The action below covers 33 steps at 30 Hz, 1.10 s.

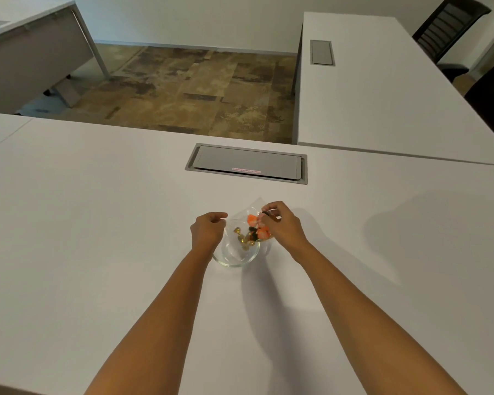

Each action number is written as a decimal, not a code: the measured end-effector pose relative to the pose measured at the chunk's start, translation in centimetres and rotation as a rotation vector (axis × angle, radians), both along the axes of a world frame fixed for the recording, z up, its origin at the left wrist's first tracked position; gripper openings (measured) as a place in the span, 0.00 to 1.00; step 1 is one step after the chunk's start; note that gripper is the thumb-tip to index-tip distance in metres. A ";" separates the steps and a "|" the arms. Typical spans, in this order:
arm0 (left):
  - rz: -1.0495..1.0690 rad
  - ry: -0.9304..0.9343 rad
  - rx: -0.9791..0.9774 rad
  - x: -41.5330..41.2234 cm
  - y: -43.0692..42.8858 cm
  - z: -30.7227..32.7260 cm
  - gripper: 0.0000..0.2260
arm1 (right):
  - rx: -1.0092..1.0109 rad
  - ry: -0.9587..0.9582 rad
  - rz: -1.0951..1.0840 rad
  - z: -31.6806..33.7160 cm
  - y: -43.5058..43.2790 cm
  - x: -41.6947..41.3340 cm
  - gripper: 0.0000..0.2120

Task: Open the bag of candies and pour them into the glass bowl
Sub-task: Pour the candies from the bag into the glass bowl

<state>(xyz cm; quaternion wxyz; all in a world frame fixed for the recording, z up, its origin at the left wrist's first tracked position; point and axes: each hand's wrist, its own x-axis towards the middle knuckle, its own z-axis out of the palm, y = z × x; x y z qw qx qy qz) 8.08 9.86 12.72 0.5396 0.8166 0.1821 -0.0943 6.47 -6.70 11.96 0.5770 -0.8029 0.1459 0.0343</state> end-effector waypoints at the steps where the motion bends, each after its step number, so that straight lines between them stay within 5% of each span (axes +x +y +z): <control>1: -0.001 0.003 0.017 -0.1 0.1 -0.3 0.13 | -0.040 -0.007 0.014 0.1 0.3 -0.1 0.09; 16: -0.094 0.030 0.149 -0.9 0.5 -1.1 0.19 | -0.620 -0.469 0.237 3.1 3.0 -1.4 0.08; 21: -0.068 0.001 0.105 -1.2 0.8 -1.1 0.16 | -0.545 -0.494 0.200 3.5 2.4 -1.7 0.07; 28: 0.086 -0.050 -0.217 -1.2 0.4 -0.5 0.15 | 0.040 -0.199 -0.238 3.2 0.6 -1.7 0.08; 33: -0.079 0.053 -0.509 -1.3 -0.1 0.4 0.15 | 0.261 -0.089 -0.362 2.7 -0.2 -2.7 0.11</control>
